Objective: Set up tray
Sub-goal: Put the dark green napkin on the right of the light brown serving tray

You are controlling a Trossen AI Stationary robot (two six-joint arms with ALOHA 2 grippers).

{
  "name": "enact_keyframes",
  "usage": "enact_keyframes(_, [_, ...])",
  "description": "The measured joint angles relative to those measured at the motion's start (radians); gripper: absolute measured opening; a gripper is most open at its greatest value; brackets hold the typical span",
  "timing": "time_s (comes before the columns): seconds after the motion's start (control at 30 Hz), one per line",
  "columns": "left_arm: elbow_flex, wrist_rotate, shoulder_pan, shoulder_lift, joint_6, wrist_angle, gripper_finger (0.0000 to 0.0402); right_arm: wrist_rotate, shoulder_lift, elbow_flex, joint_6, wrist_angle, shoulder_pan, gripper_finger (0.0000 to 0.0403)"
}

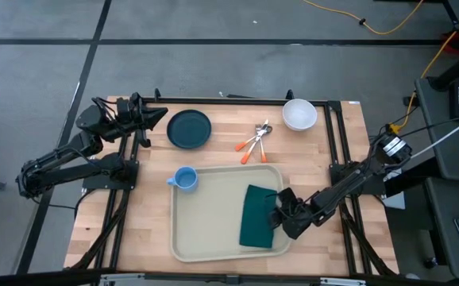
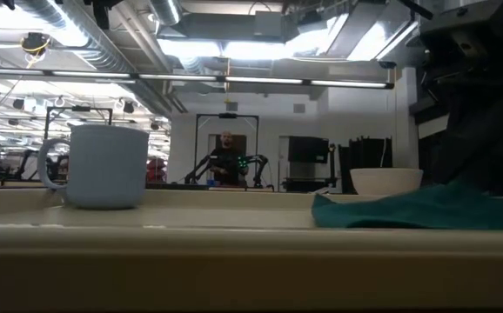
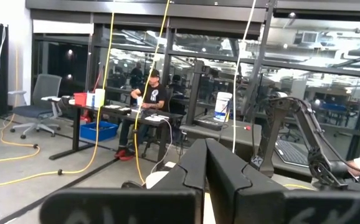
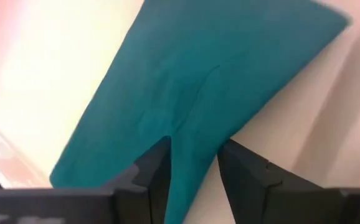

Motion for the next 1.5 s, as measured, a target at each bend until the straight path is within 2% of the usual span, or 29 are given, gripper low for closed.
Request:
enact_keyframes(0.3, [0.000,0.011,0.000,0.000,0.000,0.001,0.0004,0.045,-0.054,0.000,-0.027,-0.056,-0.040,0.0135])
enact_keyframes(0.67, [0.000,0.014,0.000,0.000,0.000,0.004,0.0005,0.045,-0.127,0.001,-0.083,-0.070,-0.058,0.0136])
enact_keyframes(0.87, [0.000,0.013,0.000,0.000,0.004,0.004,0.0001,-0.112,-0.114,0.002,-0.197,0.126,-0.081,0.0134])
enact_keyframes(0.97, [0.000,0.012,0.000,0.000,0.008,0.004,0.0004,-0.087,-0.114,0.001,-0.234,0.135,-0.096,0.0110])
enact_keyframes(1.1, [0.000,0.013,0.000,-0.001,0.008,0.011,0.0004,-0.053,-0.126,0.011,-0.335,0.183,-0.118,0.0023])
enact_keyframes(1.13, [0.000,0.014,0.000,-0.001,0.008,0.010,0.0003,-0.056,-0.125,0.025,-0.377,0.182,-0.121,0.0013])
enact_keyframes(1.23, [0.000,0.014,0.000,-0.001,0.007,0.011,0.0001,-0.101,-0.124,0.081,-0.479,0.162,-0.147,0.0007])
enact_keyframes(1.37, [0.000,0.008,0.000,-0.001,0.007,0.012,0.0004,-0.212,-0.108,0.125,-0.552,-0.032,-0.205,0.0004])
enact_keyframes(1.5, [0.000,0.007,0.000,-0.001,0.008,0.012,0.0004,-0.302,-0.108,0.132,-0.624,-0.102,-0.260,0.0003])
